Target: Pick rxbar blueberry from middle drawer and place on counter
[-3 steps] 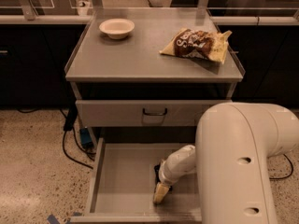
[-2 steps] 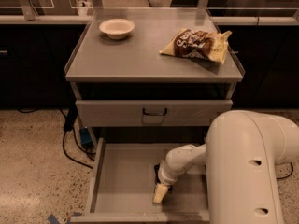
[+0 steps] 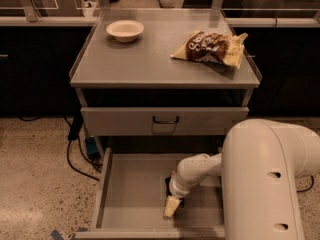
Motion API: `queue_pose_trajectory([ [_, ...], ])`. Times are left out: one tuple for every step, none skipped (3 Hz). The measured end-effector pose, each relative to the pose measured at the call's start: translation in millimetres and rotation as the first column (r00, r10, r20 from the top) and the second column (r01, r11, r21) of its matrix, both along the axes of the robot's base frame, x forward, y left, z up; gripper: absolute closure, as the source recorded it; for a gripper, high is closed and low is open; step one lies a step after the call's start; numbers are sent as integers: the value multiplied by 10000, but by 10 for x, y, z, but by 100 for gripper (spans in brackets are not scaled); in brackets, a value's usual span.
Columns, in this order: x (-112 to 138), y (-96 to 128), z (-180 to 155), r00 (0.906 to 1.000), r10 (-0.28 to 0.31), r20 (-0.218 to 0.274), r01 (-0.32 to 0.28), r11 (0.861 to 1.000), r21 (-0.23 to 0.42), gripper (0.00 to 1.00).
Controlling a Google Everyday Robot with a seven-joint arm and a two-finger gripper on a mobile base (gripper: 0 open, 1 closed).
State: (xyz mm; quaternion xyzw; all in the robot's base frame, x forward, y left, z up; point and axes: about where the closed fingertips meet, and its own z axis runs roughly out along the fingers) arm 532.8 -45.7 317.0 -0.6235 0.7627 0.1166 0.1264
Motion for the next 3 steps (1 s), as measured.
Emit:
queue_pose_trajectory([
  [0,0,0,10000,0,-1,0,10000,0,41],
  [-1,0,-1,10000,1,-1,-1,10000,0,70],
  [-1,0,-1,10000,1,-2,-1,10000,0,95],
])
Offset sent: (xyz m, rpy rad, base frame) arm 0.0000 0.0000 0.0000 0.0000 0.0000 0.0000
